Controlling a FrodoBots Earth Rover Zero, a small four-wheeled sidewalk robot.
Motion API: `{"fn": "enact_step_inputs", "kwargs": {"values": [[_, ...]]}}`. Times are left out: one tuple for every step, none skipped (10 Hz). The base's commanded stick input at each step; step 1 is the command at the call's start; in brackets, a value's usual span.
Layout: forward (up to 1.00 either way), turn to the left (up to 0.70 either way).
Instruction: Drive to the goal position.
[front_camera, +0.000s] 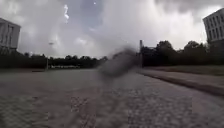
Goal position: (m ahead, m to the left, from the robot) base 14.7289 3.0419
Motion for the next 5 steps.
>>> {"fn": "enact_step_inputs", "kwargs": {"values": [[0.7,0.0],[0.7,0.0],[0.7,0.0],[0.7,0.0],[0.7,0.0]]}}
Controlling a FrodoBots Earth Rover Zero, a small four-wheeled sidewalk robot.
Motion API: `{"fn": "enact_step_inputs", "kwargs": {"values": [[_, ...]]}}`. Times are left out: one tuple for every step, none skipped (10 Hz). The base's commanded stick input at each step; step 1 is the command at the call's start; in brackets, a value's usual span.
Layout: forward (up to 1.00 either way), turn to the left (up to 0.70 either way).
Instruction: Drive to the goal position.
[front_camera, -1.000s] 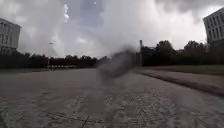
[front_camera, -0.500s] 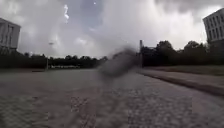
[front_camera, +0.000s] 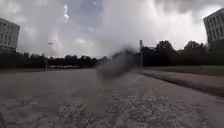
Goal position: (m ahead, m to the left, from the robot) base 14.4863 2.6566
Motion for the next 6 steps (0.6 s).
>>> {"fn": "enact_step_inputs", "kwargs": {"values": [[0.7,0.0],[0.7,0.0],[0.7,0.0],[0.7,0.0],[0.7,0.0],[0.7,0.0]]}}
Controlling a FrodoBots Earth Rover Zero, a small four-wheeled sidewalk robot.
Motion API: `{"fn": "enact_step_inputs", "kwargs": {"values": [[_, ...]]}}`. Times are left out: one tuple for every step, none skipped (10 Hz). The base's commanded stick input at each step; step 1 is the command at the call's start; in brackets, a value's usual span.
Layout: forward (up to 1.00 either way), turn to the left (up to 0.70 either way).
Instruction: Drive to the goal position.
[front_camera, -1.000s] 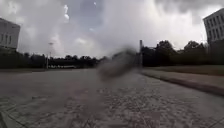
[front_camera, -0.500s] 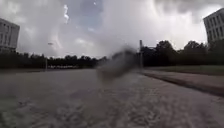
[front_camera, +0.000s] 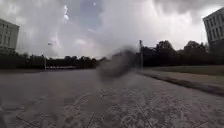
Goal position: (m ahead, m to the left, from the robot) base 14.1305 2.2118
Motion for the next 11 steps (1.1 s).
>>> {"fn": "enact_step_inputs", "kwargs": {"values": [[0.7,0.0],[0.7,0.0],[0.7,0.0],[0.7,0.0],[0.7,0.0],[0.7,0.0],[0.7,0.0],[0.7,0.0],[0.7,0.0],[0.7,0.0],[0.7,0.0]]}}
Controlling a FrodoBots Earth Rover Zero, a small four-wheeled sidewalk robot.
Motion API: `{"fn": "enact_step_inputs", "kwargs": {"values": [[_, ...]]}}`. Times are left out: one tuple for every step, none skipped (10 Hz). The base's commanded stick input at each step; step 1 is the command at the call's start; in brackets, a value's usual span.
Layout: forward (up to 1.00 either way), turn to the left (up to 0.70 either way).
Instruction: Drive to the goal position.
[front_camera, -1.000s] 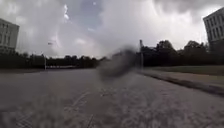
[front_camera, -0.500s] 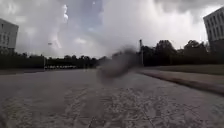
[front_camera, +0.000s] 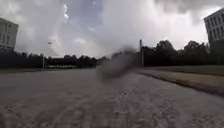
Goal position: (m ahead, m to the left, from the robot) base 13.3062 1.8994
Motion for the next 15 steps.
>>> {"fn": "enact_step_inputs", "kwargs": {"values": [[0.7,0.0],[0.7,0.0],[0.7,0.0],[0.7,0.0],[0.7,0.0],[0.7,0.0],[0.7,0.0],[0.7,0.0],[0.7,0.0],[0.7,0.0],[0.7,0.0],[0.7,0.0],[0.7,0.0],[0.7,0.0],[0.7,0.0]]}}
